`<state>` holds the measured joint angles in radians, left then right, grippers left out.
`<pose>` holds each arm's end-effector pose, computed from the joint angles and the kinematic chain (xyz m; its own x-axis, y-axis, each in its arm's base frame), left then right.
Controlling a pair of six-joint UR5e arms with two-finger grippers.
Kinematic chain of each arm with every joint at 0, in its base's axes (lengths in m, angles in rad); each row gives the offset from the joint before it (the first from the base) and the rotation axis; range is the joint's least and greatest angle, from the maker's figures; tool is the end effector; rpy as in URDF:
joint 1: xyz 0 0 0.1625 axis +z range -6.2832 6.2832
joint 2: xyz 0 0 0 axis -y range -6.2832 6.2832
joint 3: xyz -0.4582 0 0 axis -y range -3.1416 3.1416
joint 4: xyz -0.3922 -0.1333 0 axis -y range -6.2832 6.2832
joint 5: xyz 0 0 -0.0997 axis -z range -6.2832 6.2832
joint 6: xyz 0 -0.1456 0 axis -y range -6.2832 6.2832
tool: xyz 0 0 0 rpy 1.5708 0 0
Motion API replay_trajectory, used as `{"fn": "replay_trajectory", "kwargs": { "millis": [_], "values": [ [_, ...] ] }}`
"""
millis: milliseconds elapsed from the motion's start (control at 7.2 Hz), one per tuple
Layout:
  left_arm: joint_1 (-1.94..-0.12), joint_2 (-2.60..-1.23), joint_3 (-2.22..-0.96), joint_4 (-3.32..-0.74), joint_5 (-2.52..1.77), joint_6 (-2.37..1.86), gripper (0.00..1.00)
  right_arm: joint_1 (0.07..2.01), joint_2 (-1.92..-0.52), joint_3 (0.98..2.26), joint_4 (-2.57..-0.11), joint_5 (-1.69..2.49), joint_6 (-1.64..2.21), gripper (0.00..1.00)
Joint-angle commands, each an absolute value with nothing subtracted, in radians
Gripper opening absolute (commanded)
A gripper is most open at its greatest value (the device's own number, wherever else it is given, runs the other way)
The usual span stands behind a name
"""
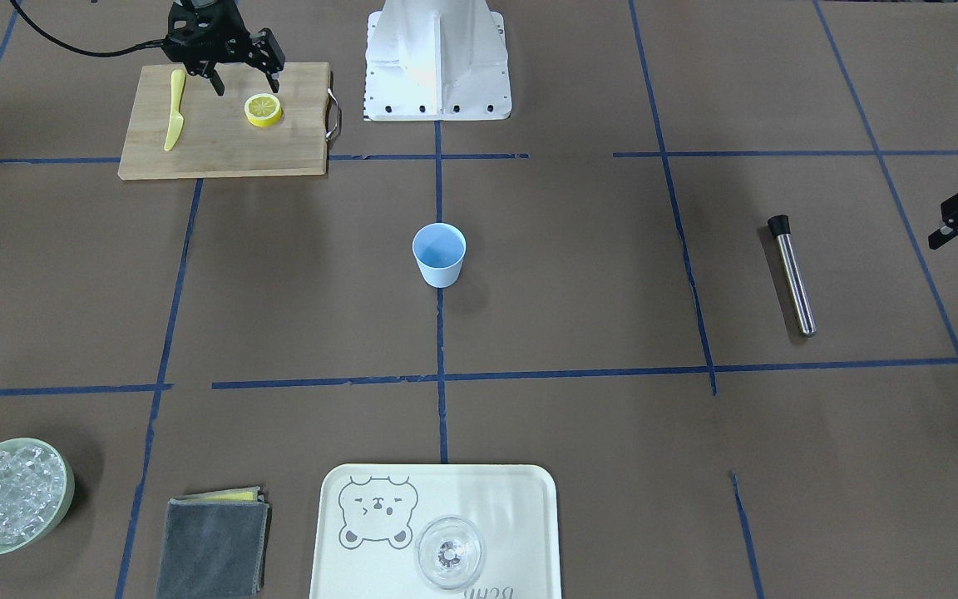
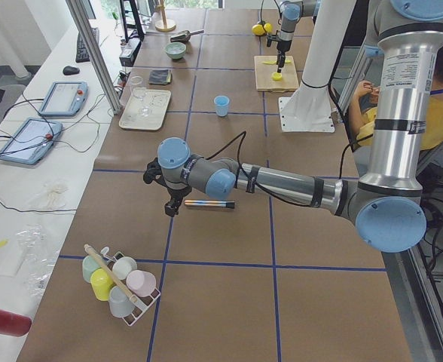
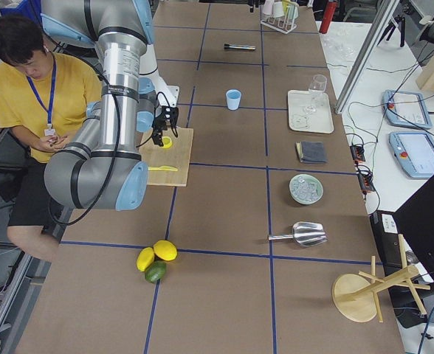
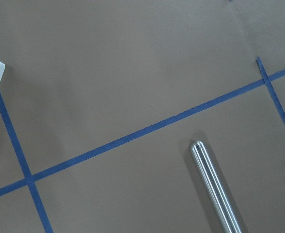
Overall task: Squeeze lemon into cup
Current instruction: 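Move the right gripper down over the lemon slice on the cutting board, then grasp the yellow lemon slice with the right gripper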
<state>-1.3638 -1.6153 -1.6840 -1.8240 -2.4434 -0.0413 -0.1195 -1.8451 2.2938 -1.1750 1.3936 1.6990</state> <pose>0.0890 -0.5295 0.6046 0.5735 0.3941 -0.7181 -0.1649 0.9142 0.3701 -0.4187 -0.1098 0.4541 0.6522 0.0484 0.7565 -0.0977 0.9950 0.0205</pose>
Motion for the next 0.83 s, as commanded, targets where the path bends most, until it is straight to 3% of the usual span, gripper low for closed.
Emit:
{"fn": "replay_trajectory", "kwargs": {
  "millis": [0,694],
  "values": [
    [-1.365,-1.615,-1.689,-1.824,-2.444,-0.041,1.00,-0.140,-1.830,2.269,-1.175,1.385,1.717,1.00],
    [-1.368,-1.600,-1.713,-1.824,-2.444,-0.041,1.00,-0.111,-1.802,2.218,-1.177,1.385,1.713,1.00]
  ]
}}
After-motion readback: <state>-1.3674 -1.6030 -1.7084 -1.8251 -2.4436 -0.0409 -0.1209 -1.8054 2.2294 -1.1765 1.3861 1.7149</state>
